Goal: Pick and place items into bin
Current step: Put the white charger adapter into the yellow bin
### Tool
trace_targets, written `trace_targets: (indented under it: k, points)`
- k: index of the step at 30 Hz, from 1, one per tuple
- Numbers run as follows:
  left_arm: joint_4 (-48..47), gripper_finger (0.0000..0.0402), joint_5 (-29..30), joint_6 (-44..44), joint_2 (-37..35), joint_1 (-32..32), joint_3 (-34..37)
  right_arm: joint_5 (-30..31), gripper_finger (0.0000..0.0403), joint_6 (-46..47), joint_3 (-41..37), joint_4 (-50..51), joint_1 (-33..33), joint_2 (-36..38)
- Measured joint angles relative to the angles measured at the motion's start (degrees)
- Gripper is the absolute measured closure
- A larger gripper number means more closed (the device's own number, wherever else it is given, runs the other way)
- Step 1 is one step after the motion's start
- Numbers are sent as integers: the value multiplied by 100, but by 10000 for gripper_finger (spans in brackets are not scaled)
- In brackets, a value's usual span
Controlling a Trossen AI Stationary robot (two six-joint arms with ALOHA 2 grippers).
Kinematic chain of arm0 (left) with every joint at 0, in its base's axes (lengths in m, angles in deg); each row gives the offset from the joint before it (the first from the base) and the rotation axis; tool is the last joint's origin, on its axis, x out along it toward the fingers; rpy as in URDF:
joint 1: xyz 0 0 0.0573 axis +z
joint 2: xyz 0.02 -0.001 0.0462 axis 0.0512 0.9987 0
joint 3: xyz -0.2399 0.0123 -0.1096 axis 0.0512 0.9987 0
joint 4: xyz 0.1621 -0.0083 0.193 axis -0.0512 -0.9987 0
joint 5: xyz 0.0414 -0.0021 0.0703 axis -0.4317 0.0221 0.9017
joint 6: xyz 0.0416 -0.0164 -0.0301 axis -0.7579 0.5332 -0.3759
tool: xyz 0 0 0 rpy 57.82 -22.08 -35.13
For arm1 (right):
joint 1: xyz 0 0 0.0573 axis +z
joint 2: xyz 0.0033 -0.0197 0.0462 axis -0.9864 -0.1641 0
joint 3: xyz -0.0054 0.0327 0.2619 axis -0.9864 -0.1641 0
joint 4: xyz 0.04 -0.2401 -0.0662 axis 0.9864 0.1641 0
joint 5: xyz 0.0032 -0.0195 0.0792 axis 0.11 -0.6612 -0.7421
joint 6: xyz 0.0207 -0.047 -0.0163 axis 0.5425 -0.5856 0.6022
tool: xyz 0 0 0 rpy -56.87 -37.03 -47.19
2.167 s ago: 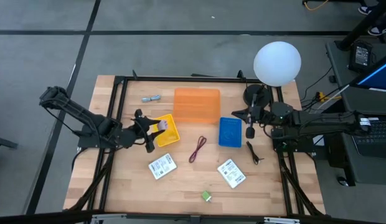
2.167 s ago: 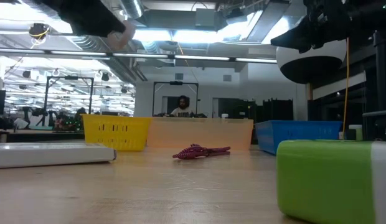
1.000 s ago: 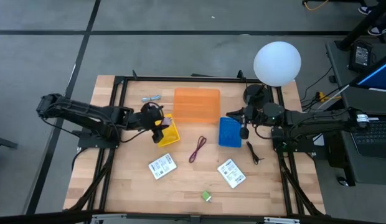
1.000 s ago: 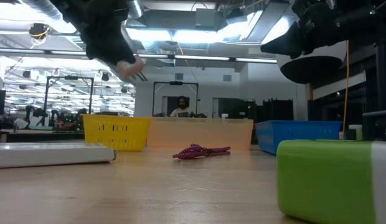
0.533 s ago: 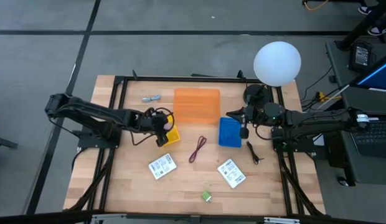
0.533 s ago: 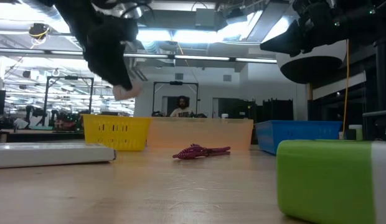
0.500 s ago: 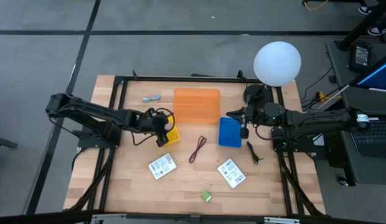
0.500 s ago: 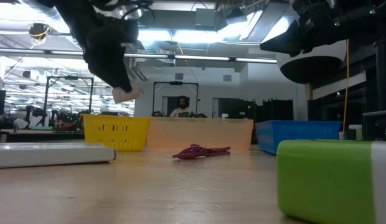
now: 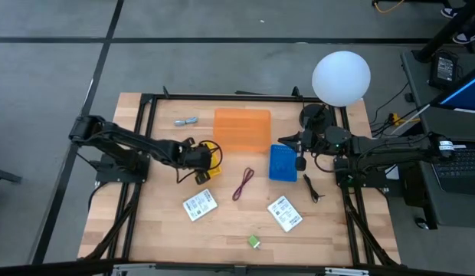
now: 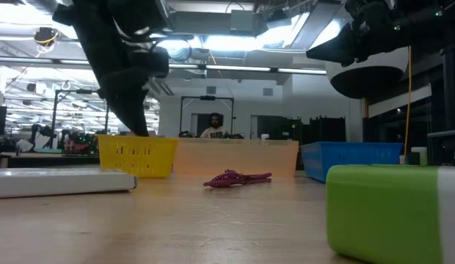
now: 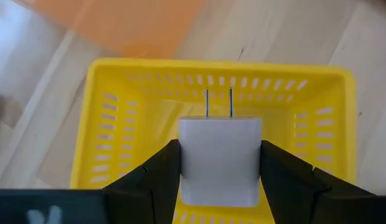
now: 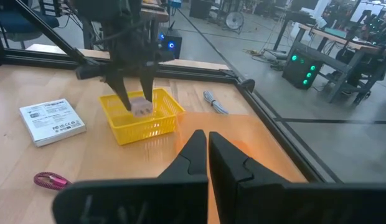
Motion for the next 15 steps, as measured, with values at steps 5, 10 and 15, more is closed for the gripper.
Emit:
trace_targets:
  k: [5, 10, 15]
  points:
    - [-6, 204, -3, 4, 194, 0, 0, 0, 402, 8, 0, -11, -1, 0]
    - [4, 197, -4, 78, 376, 0, 0, 0, 402, 9, 0, -13, 1, 0]
    - [7, 195, -4, 81, 415, 0, 0, 0, 402, 4, 0, -11, 2, 0]
